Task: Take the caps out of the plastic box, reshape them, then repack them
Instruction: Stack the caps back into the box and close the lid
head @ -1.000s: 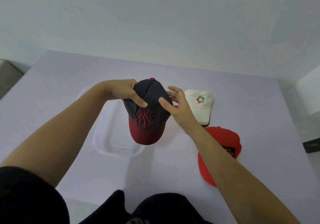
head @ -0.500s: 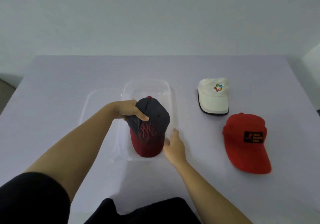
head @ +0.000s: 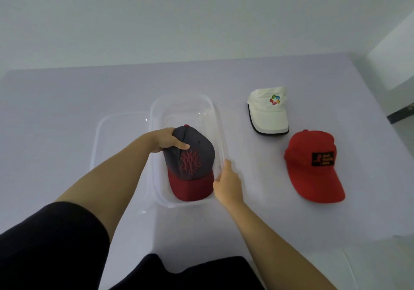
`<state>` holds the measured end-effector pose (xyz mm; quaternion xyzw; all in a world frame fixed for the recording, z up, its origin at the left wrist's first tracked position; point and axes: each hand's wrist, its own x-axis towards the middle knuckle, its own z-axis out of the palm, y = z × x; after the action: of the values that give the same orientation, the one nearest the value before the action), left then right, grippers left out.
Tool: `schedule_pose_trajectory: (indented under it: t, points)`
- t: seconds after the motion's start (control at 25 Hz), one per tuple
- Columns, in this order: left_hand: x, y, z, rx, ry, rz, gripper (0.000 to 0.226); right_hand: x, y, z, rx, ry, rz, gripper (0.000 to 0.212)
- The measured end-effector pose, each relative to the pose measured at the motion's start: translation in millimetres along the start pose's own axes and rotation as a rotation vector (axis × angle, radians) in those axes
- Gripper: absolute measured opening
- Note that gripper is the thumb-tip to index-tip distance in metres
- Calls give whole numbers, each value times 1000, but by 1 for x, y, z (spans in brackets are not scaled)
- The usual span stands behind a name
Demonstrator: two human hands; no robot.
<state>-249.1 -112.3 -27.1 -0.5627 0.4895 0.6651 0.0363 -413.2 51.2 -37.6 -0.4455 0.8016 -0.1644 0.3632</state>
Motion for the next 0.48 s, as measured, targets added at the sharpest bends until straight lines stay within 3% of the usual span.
schedule_pose_trajectory:
  t: [0.16,0.24,0.36,0.48]
  points:
    - [1,-9,5,125,195,51,91,3,3,-1,3,-37,-20,51]
    - [-4,-7,7,201,220,78,102,6,5,-5,25,-115,-38,50]
    - [-17,10,14,318,352,207,93,8,10,-17,158,-182,-71,60]
    - [-33,42,43,330,546,463,71,15,21,-43,210,-15,-148,55]
